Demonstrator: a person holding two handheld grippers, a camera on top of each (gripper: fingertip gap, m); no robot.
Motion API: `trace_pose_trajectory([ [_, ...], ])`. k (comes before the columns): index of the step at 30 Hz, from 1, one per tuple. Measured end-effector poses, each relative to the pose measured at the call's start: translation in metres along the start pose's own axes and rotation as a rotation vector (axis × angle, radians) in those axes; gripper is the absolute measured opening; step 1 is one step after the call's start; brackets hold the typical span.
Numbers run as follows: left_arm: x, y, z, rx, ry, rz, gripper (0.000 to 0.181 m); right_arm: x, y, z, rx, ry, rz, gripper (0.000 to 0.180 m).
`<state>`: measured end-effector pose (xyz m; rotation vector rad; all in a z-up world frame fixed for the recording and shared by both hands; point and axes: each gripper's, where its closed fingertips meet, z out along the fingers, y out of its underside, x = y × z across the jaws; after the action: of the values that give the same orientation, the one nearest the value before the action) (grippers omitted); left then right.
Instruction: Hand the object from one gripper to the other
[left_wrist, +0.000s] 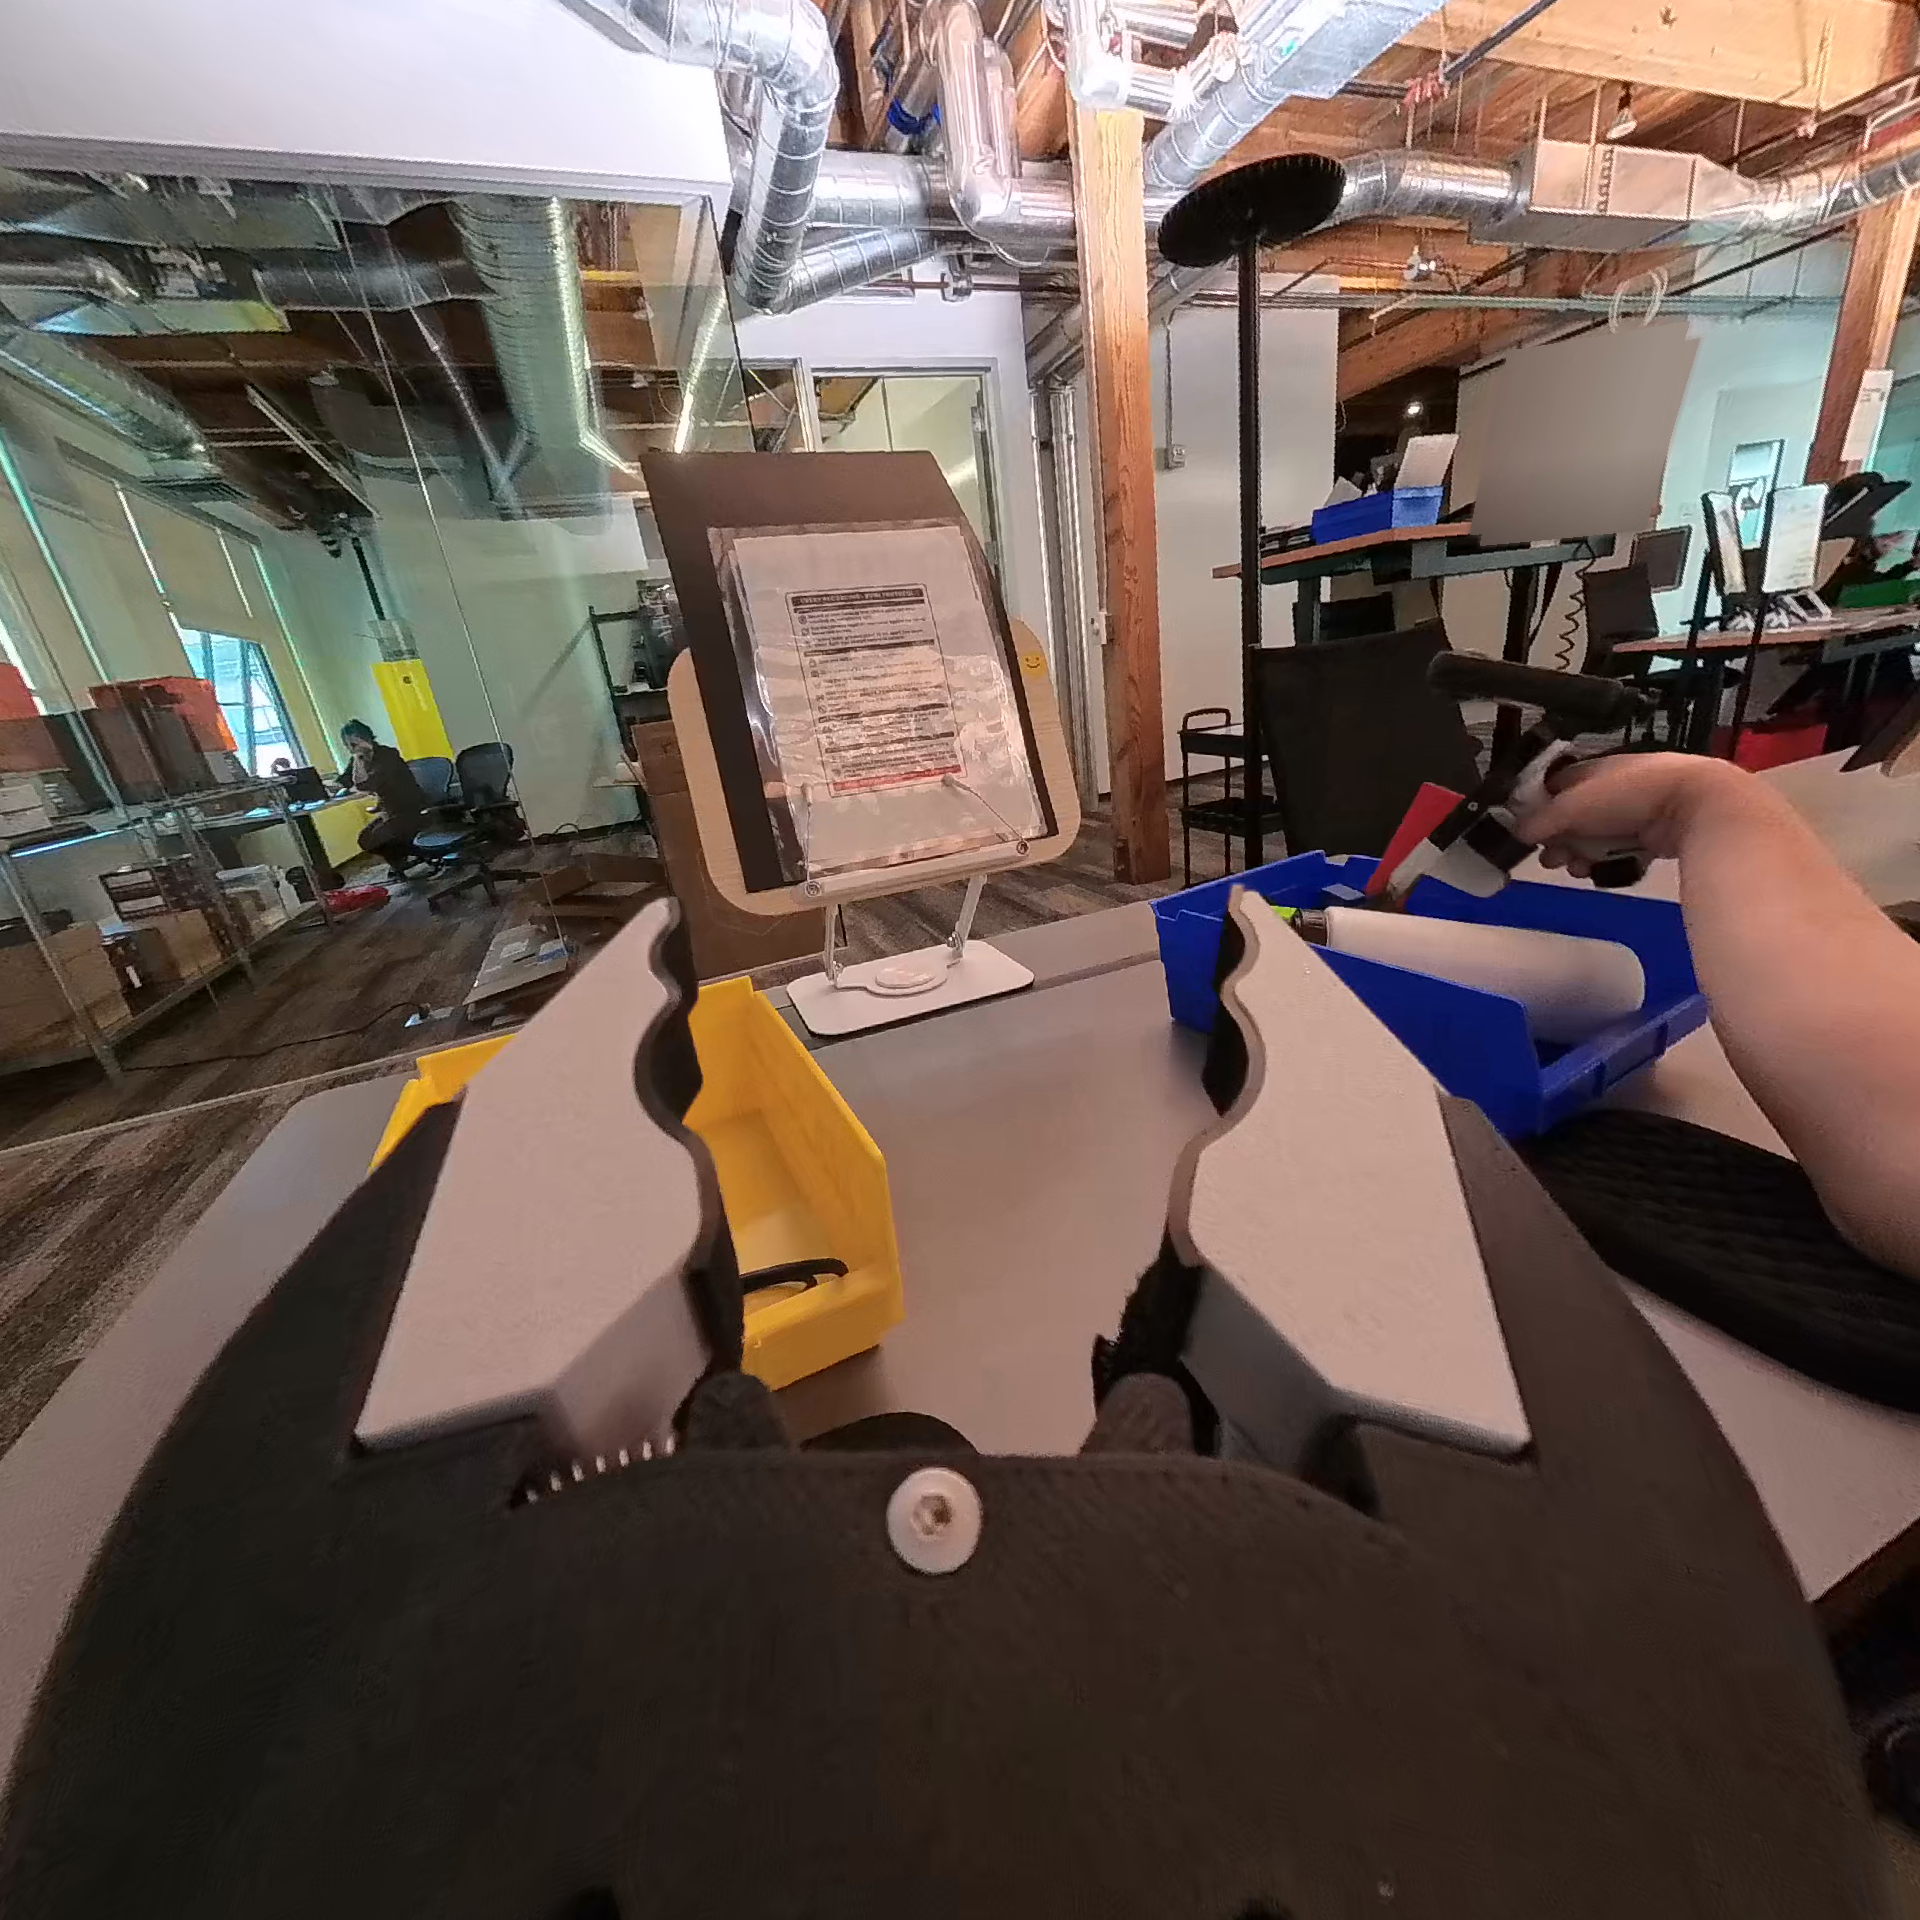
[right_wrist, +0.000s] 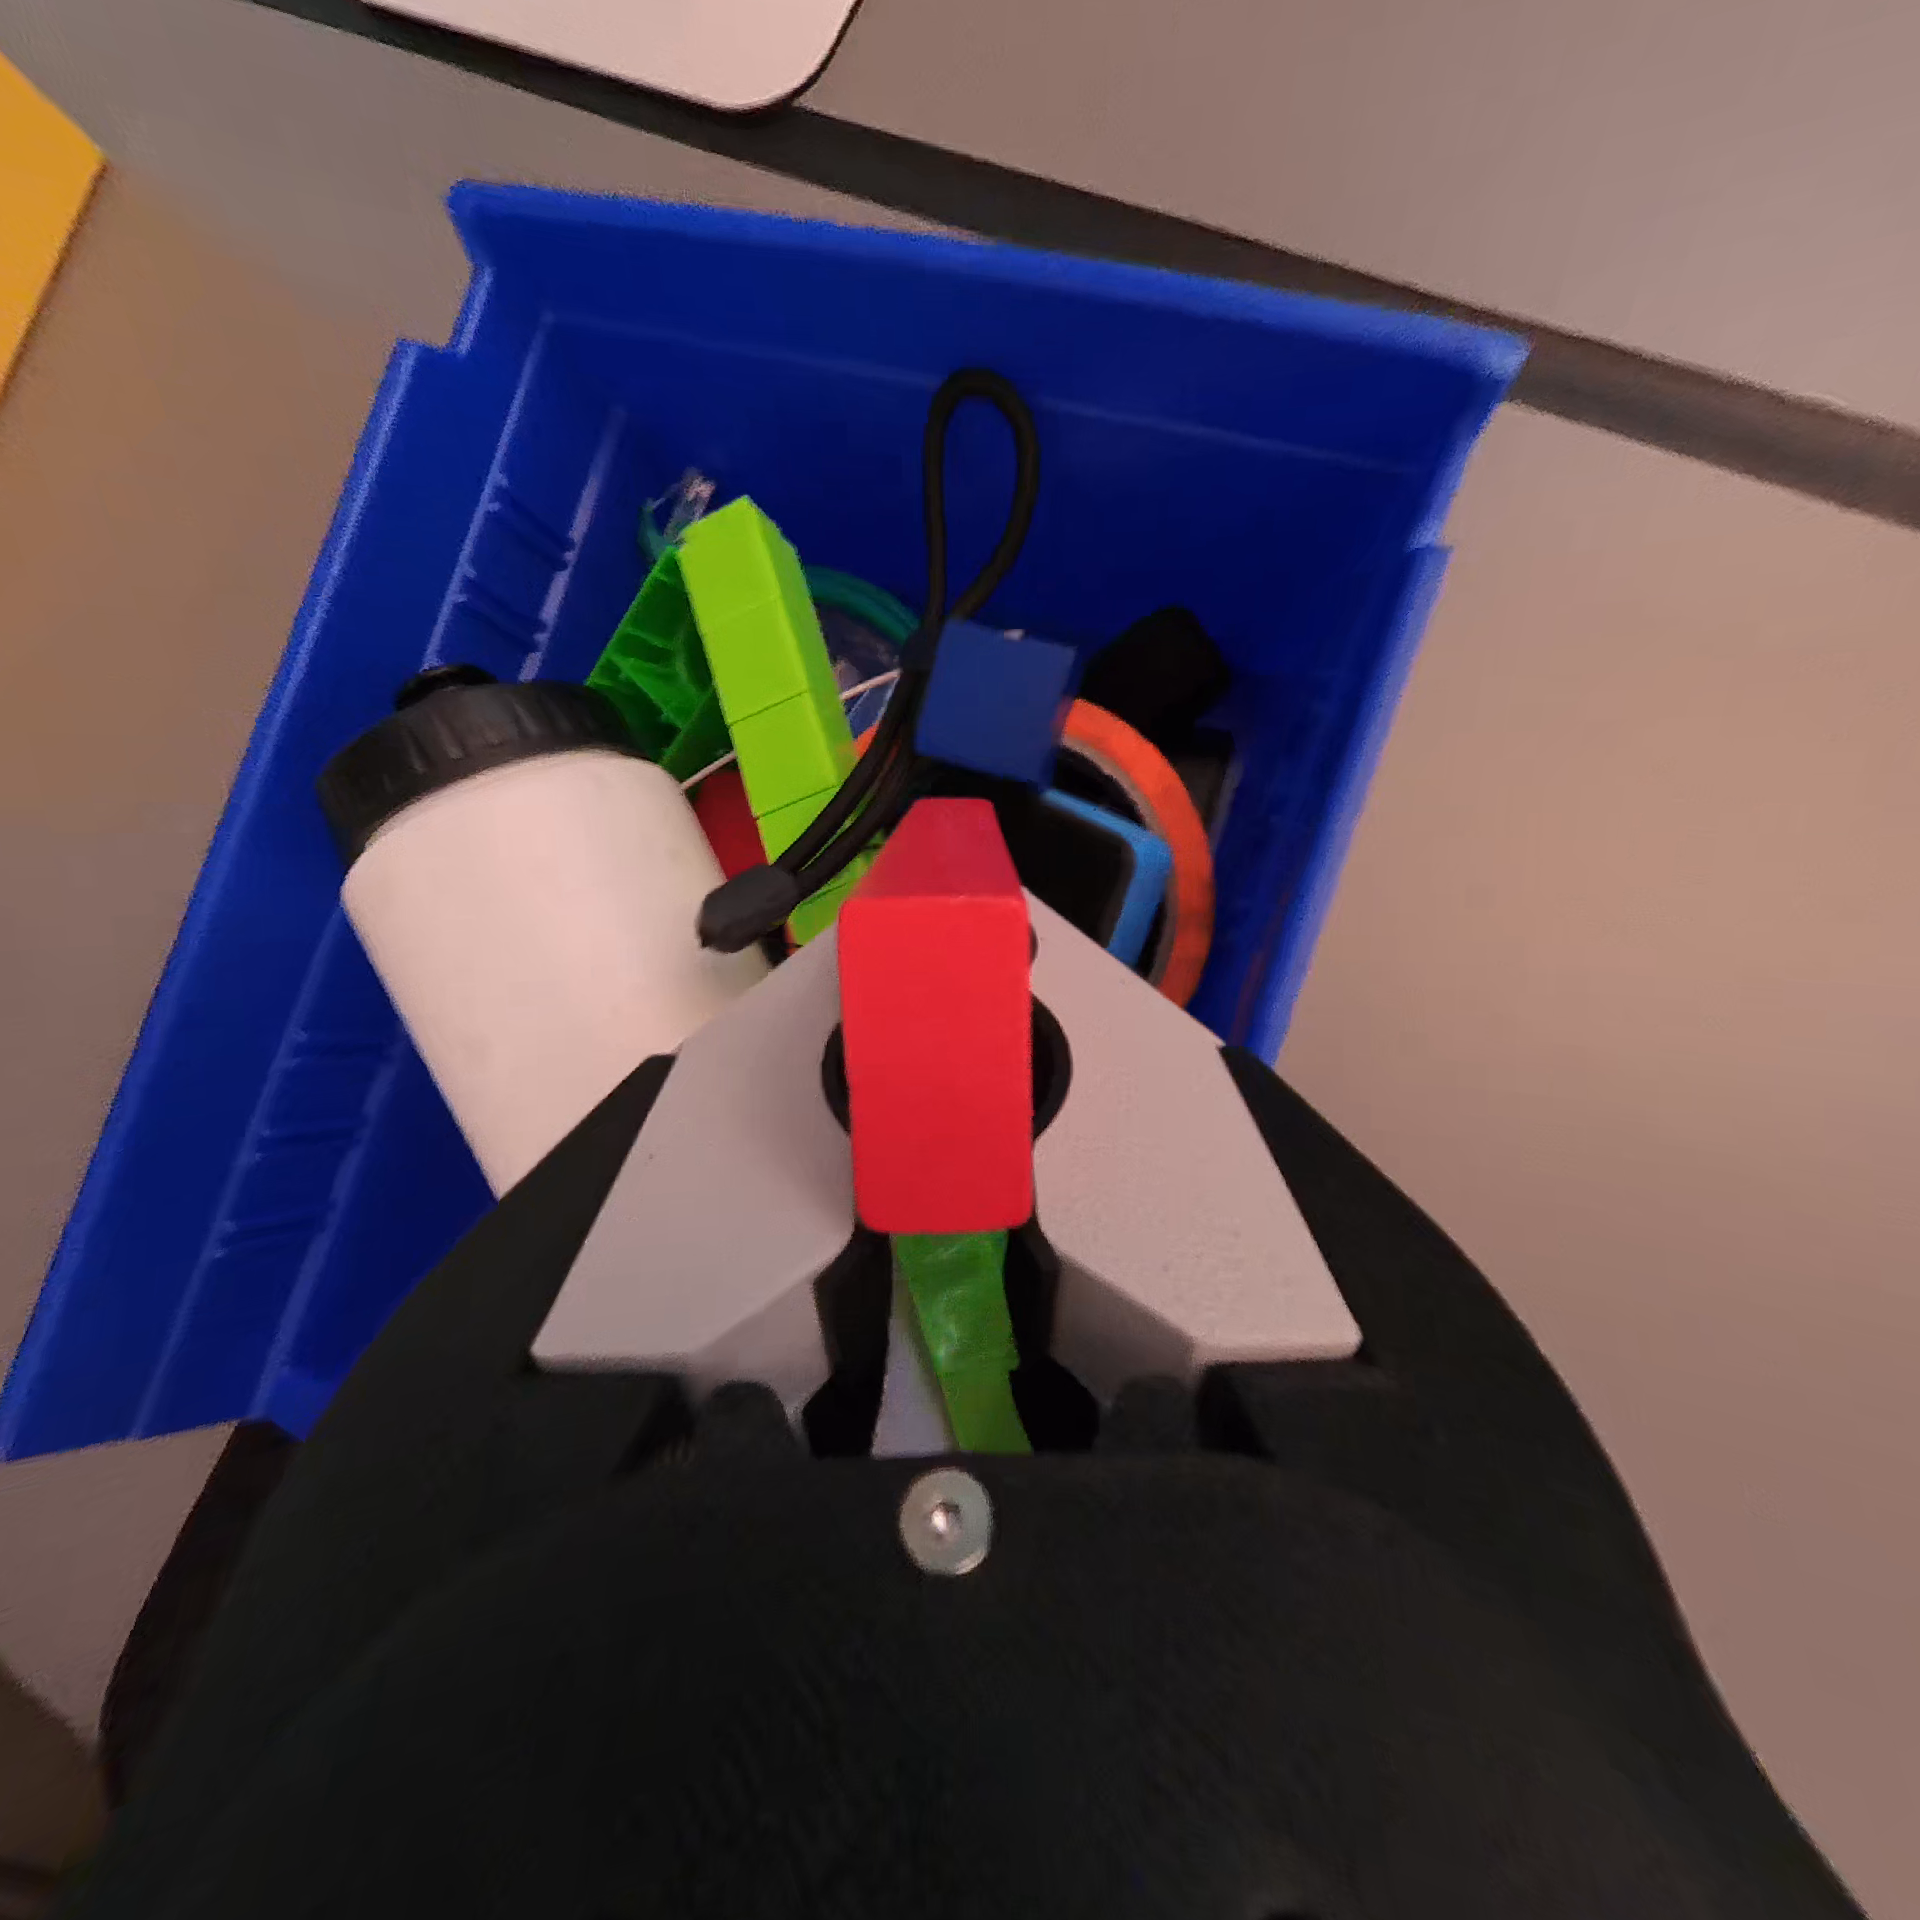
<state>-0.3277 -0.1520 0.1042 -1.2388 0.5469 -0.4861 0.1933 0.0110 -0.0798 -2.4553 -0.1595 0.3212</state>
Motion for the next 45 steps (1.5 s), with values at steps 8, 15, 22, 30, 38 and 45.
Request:
trace_pose_trajectory([
  [8, 0.002, 0.005, -0.001, -0.013, 0.013, -0.001, 0.098, 0.008, -0.008, 0.009, 0.038, 0.039, -0.01, 0.017],
  [15, 0.005, 0.01, 0.001, -0.026, 0.025, 0.004, 0.098, 0.003, -0.008, 0.003, 0.036, 0.013, 0.021, 0.037],
  [22, -0.001, 0.01, 0.001, -0.025, -0.005, 0.022, 0.097, -0.005, -0.033, -0.069, 0.25, 0.083, -0.022, 0.039],
  [30, -0.076, 0.049, 0.002, -0.212, -0.286, 0.159, 0.098, -0.065, -0.088, -0.187, 0.834, 0.103, -0.357, 0.061],
  [38, -0.108, 0.159, 0.029, -0.722, -0.116, 0.582, 0.072, -0.099, -0.095, -0.197, 0.913, 0.055, -0.488, 0.062],
  [45, -0.14, 0.207, 0.041, -0.819, -0.123, 0.586, 0.047, -0.087, -0.091, -0.17, 0.787, 0.119, -0.513, 0.06],
])
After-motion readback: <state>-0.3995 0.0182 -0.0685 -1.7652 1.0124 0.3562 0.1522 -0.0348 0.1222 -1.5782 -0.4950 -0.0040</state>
